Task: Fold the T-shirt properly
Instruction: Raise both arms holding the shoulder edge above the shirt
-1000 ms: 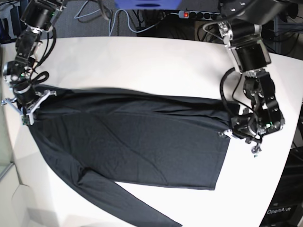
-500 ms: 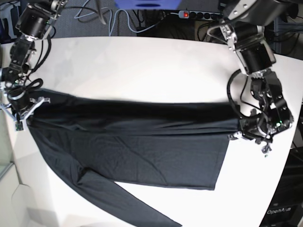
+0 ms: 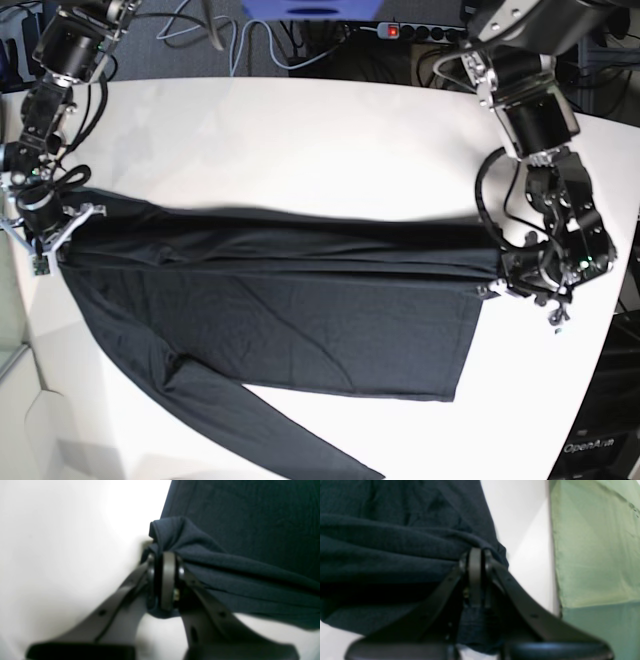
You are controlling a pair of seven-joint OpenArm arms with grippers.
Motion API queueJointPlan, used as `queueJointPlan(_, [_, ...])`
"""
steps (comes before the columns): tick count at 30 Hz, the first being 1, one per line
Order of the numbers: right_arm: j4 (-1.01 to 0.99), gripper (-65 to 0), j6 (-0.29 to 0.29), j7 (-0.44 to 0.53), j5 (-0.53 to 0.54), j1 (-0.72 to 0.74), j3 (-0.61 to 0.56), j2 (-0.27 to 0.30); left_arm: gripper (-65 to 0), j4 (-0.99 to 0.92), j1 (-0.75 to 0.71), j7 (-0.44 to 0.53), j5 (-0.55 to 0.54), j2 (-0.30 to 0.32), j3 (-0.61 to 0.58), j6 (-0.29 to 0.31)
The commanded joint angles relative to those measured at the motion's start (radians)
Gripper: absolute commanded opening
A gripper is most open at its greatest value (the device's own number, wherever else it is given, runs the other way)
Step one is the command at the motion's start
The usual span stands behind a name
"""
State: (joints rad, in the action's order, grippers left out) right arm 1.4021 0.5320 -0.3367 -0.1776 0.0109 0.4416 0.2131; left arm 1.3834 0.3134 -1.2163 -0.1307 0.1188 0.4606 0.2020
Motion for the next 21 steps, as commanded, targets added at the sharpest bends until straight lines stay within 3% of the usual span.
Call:
queueJointPlan(1, [0.016,-64.7,-0.006,0.024,-0.003,0.014,0.004,0.019,-62.8,0.017,0.031,0.019,0.003,0.012,0.002,-0.002])
queueJointPlan(15, [-0.06,-64.7,-0.006,0.024,-0.004,0.067,0.001,0.032,-62.5,0.018,0.063,0.02,0.001,0.011,-0.001,0.0])
queueJointPlan(21, [-0.06,-64.3,-0.006,0.024,-0.004,0.067,0.001,0.032,-62.4,0.018,0.073,0.023,0.001,0.015,-0.067,0.0])
